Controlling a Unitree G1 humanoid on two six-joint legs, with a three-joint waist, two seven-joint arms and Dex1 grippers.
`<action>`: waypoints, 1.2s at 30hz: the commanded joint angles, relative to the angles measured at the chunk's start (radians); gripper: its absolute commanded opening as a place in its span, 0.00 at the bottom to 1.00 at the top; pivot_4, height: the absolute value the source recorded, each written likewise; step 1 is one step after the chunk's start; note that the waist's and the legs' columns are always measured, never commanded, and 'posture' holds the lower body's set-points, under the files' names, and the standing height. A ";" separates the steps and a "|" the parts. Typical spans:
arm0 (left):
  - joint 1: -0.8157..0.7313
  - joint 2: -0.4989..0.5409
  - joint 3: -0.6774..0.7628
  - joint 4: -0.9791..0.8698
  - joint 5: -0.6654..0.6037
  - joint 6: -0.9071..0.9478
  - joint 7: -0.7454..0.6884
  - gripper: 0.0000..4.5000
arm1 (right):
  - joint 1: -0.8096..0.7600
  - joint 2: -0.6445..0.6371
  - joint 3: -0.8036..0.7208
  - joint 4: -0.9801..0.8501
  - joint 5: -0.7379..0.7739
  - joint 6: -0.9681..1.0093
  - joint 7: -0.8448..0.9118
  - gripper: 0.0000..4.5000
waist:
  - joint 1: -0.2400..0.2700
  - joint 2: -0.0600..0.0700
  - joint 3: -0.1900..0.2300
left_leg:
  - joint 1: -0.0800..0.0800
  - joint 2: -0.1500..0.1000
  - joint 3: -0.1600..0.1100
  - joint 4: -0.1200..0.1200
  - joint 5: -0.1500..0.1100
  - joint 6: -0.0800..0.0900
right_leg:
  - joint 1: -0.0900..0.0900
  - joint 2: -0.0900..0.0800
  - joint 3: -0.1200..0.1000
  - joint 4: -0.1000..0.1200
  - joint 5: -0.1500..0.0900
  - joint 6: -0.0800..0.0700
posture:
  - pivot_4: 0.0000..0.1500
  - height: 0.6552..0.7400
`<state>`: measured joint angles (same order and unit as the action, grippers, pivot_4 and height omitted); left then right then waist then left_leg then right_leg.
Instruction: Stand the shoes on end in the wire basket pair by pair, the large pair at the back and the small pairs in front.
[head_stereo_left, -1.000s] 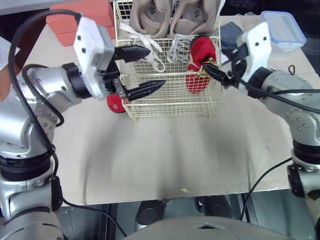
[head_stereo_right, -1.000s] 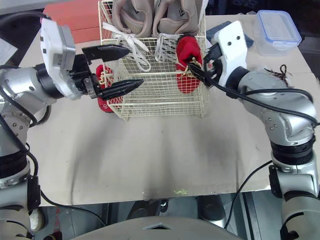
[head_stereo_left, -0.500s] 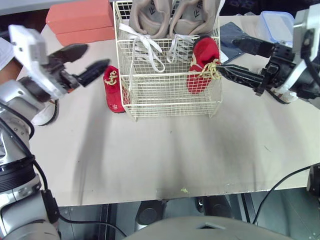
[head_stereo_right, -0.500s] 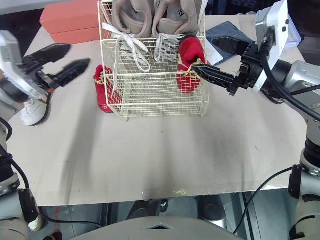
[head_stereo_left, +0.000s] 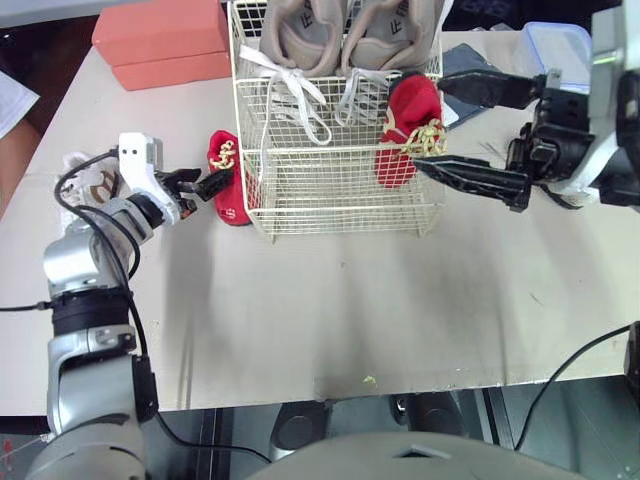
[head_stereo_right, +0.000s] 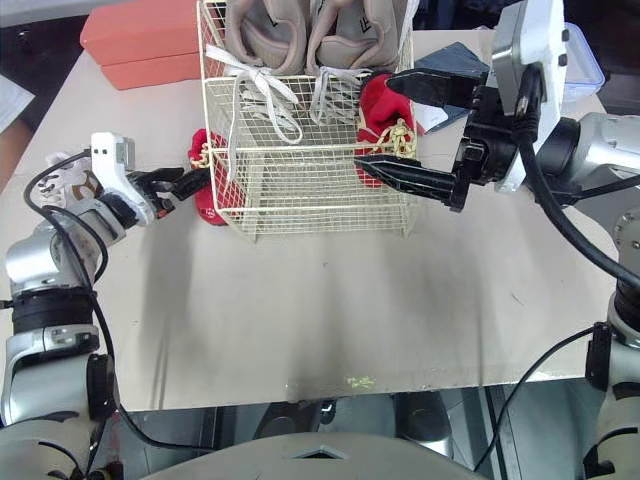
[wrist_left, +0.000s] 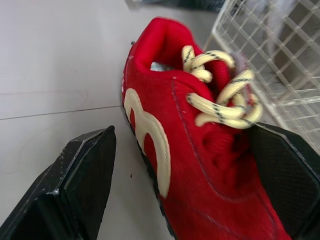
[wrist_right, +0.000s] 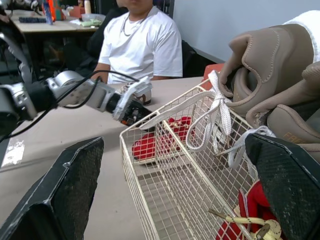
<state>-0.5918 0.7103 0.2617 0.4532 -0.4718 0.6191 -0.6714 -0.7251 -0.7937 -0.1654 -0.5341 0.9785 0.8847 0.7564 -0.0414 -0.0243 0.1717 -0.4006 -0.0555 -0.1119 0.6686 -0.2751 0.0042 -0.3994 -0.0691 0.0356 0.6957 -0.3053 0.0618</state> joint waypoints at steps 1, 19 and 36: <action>-0.025 -0.008 -0.003 0.043 0.015 0.010 -0.006 1.00 | -0.011 -0.024 -0.007 -0.032 -0.014 -0.031 0.010 0.99 | 0.000 0.000 0.000 | 0.000 0.000 0.000 0.000 0.000 0.000 | 0.000 0.000 0.000 0.000 0.000 0.000 | 1.00 1.00; 0.000 -0.094 0.202 -0.305 -0.029 -0.357 0.089 0.01 | 0.003 0.000 0.021 -0.021 -0.063 -0.076 -0.001 1.00 | 0.005 -0.001 0.000 | -0.002 0.000 -0.001 0.001 0.000 0.000 | -0.001 -0.001 0.000 0.000 0.000 0.000 | 1.00 1.00; -0.085 -0.223 -0.028 -0.762 -0.282 -0.337 -0.029 0.01 | -0.105 0.366 0.034 0.079 0.134 -0.021 -0.375 1.00 | -0.005 -0.002 -0.002 | -0.015 -0.002 -0.006 0.011 0.000 -0.001 | -0.009 -0.001 -0.006 0.004 0.001 0.001 | 1.00 1.00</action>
<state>-0.6720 0.4988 0.2486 -0.2746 -0.7600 0.2970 -0.6893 -0.8124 -0.4415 -0.1330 -0.4349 1.0948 0.8714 0.4137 -0.0460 -0.0268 0.1699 -0.4157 -0.0576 -0.1181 0.6799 -0.2748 0.0037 -0.4085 -0.0703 0.0292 0.6995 -0.3047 0.0624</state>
